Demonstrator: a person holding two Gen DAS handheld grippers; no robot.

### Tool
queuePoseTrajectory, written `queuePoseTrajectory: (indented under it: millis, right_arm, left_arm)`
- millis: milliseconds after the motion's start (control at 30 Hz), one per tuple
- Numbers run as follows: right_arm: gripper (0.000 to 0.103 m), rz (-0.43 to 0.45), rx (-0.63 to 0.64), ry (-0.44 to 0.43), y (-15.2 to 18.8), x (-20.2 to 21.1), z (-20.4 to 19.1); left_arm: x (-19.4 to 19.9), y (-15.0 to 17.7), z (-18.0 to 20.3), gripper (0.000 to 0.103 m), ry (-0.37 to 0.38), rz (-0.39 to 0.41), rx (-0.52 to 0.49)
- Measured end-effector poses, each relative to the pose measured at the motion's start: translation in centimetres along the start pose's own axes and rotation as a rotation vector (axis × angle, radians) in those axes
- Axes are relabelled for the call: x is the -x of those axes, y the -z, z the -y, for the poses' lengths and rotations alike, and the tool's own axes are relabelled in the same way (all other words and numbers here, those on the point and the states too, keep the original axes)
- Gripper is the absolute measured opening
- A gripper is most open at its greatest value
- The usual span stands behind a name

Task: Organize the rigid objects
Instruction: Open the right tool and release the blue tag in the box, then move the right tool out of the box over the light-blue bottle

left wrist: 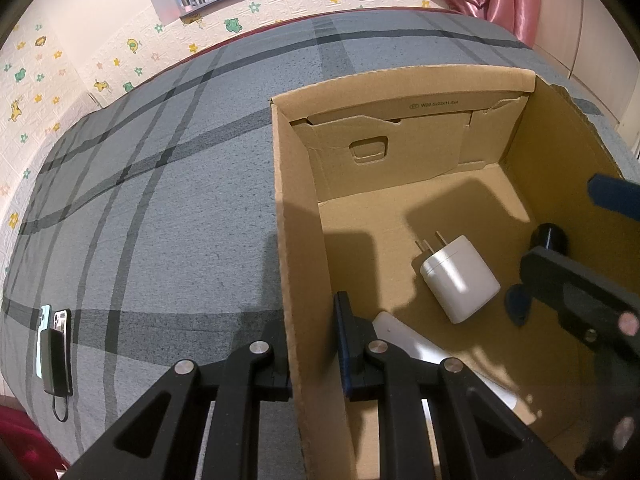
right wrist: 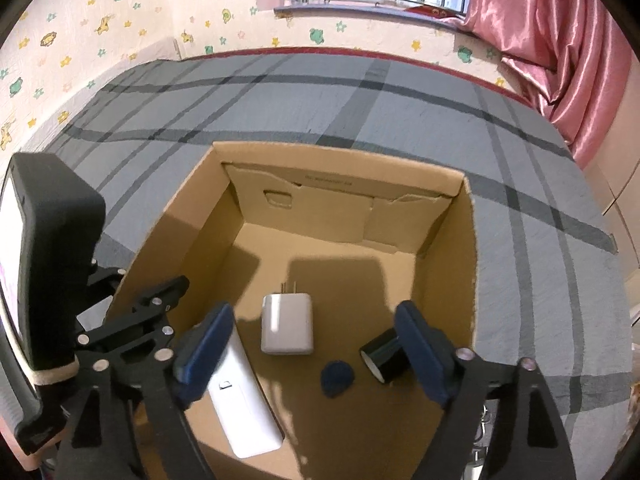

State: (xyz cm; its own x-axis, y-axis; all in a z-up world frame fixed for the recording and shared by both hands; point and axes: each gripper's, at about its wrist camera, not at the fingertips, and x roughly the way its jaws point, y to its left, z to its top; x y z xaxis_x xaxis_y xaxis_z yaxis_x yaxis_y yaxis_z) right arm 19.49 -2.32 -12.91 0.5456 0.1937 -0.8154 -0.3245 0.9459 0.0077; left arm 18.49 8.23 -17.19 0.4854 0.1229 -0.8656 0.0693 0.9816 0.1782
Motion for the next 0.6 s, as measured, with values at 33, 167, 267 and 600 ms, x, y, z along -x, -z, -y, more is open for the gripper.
queuePoseTrajectory:
  millis: [33,167,267,600]
  right_arm:
    - [0.091,0.009,-0.004,0.009,0.0,0.2,0.1]
    - [0.100,0.029,-0.025,0.010,-0.3,1.3,0.8]
    - [0.100,0.032,-0.034,0.009,-0.5,2.1,1.3]
    - [0.100,0.062,-0.055,0.037,-0.1,5.9,4.8]
  left_arm:
    - [0.0,0.0,0.0,0.017,0.001,0.000,0.001]
    - [0.0,0.0,0.0,0.017,0.000,0.000,0.001]
    - [0.0,0.0,-0.1,0.017,0.002,-0.001,0.002]
    - [0.1,0.0,-0.2,0.017,0.004,0.000,0.003]
